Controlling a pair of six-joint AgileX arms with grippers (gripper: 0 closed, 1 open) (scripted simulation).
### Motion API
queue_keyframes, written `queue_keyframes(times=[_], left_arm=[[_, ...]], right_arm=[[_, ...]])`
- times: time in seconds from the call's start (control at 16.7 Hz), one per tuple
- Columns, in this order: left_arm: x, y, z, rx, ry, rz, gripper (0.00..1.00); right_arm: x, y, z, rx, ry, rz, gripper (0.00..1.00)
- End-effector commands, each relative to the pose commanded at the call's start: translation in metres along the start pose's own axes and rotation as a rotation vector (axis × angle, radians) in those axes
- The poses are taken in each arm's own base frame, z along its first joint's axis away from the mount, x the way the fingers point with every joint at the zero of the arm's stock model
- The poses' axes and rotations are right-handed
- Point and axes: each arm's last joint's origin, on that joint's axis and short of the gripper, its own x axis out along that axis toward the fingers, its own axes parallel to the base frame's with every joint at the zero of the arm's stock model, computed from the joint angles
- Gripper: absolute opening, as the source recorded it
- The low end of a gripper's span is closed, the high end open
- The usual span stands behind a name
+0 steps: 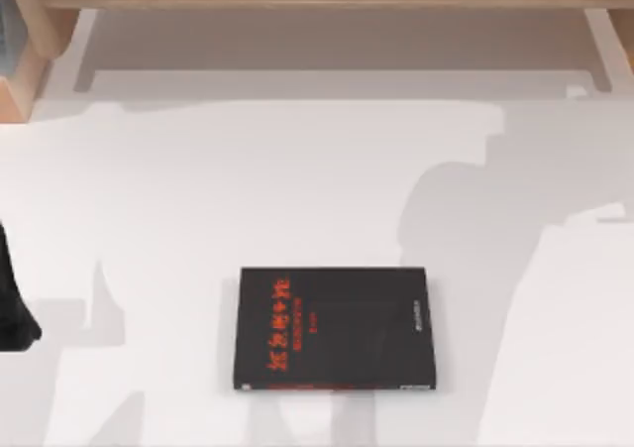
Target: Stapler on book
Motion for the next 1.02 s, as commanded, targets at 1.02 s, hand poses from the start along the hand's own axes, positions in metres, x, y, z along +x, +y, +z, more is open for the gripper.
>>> queue_keyframes(times=[1.02], left_arm=[[0.000,0.000,0.000,0.000,0.000,0.000,1.00]], right_arm=[[-0.042,0.299,-0.209,-0.143,0.113,0.038,0.00]])
